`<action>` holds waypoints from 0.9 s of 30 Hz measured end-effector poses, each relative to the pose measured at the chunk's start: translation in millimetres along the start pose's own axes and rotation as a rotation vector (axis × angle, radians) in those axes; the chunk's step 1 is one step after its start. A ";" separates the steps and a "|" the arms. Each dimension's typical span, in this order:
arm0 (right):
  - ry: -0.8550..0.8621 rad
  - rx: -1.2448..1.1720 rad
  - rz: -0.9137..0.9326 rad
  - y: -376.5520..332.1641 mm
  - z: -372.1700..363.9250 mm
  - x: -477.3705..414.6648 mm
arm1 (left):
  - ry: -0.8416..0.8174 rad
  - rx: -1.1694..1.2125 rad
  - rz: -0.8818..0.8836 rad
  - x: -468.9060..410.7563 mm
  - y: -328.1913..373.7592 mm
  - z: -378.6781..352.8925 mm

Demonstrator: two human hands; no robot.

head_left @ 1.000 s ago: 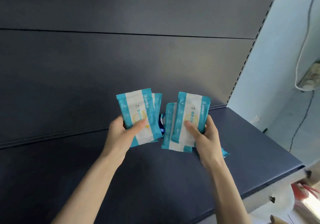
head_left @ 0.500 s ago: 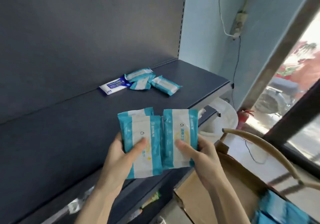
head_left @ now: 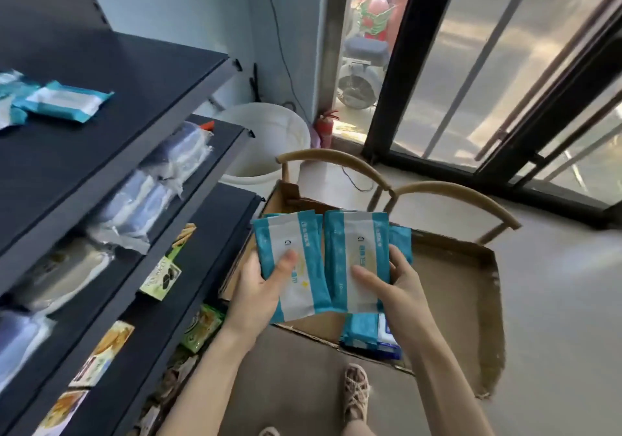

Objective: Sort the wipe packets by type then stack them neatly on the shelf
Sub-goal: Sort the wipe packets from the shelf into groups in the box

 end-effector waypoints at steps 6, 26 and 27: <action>0.110 0.018 -0.071 20.0 113.0 -44.2 | -0.131 0.008 0.234 -31.9 -71.0 -122.3; 0.394 0.081 -0.315 181.4 238.1 -288.8 | -0.061 -0.263 0.500 -234.2 -283.8 -252.4; 0.407 0.098 -0.308 192.3 241.0 -302.9 | -0.062 -0.279 0.489 -247.5 -297.1 -254.7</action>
Point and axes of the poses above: each hand's wrist, its own x-axis away from the middle knuckle, its own z-axis out of the back of the hand, y = z × x, the point moved 5 cm from there along -x, towards the middle knuckle, and after that the axes turned 5 degrees about y, right-handed, at the moved point
